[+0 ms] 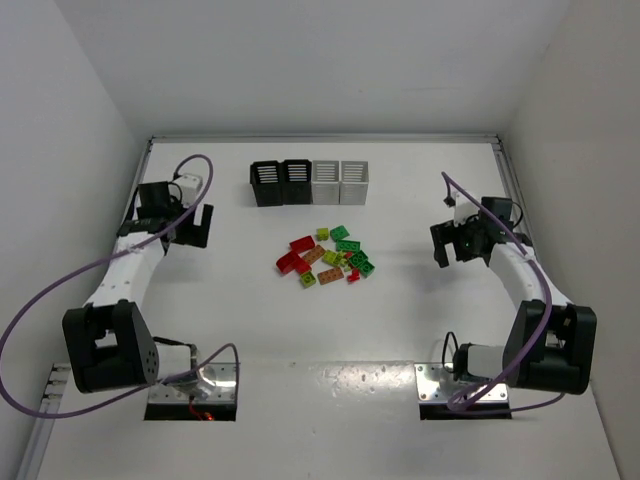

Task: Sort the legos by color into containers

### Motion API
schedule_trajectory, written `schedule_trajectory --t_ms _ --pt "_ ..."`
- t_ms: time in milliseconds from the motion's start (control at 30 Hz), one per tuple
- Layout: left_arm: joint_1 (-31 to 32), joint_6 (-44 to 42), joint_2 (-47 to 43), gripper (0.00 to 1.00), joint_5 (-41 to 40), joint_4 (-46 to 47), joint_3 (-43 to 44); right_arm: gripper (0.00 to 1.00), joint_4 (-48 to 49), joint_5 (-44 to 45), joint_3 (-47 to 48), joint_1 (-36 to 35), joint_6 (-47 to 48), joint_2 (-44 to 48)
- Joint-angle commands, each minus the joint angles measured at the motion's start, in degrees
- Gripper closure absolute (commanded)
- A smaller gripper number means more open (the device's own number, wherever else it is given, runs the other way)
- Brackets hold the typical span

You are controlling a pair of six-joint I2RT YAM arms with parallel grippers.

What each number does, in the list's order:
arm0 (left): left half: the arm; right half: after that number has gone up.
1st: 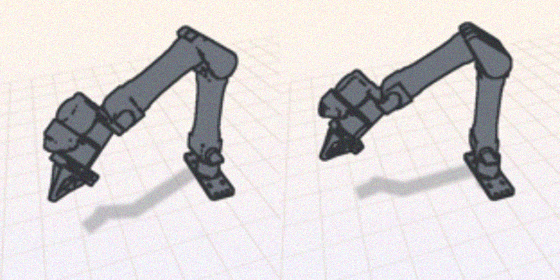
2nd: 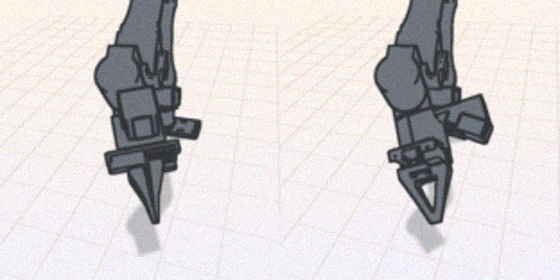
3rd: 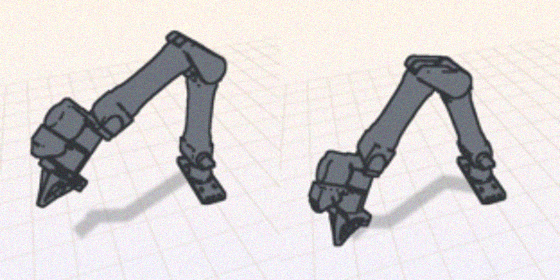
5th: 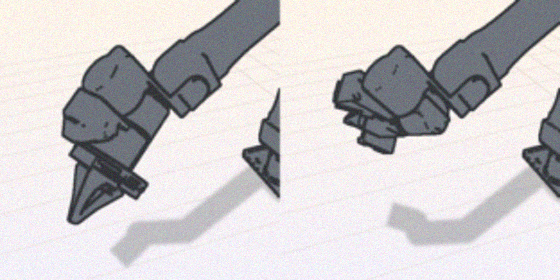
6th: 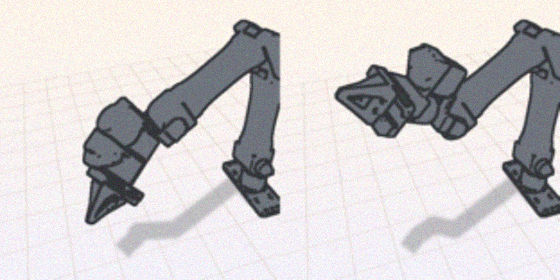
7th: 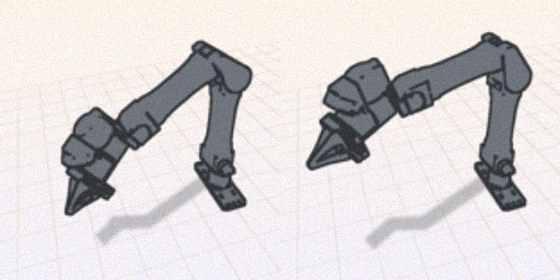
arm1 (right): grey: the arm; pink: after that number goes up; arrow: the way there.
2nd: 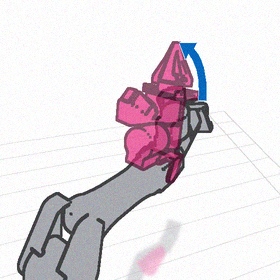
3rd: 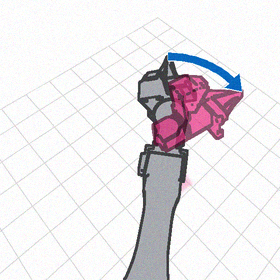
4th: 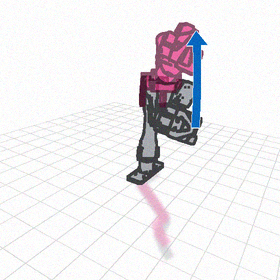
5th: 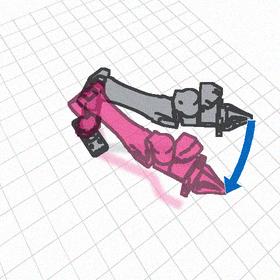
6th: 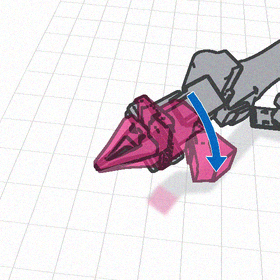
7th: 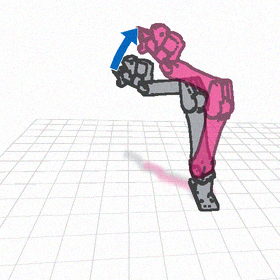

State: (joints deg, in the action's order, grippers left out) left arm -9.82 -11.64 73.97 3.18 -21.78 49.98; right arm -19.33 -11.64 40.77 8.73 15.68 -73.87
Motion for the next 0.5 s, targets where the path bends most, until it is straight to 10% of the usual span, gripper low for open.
schedule_trajectory --t_ms 0,467 --pt "4.72 -7.94 -3.49 0.01 8.85 -6.14 6.09 0.0 -2.81 -3.74 3.26 -0.03 1.02 -0.67" --pt "44.54 1.97 -0.94 0.12 -4.58 -8.81 2.59 0.0 -5.01 -4.88 3.0 -0.82 -1.8 -2.25"
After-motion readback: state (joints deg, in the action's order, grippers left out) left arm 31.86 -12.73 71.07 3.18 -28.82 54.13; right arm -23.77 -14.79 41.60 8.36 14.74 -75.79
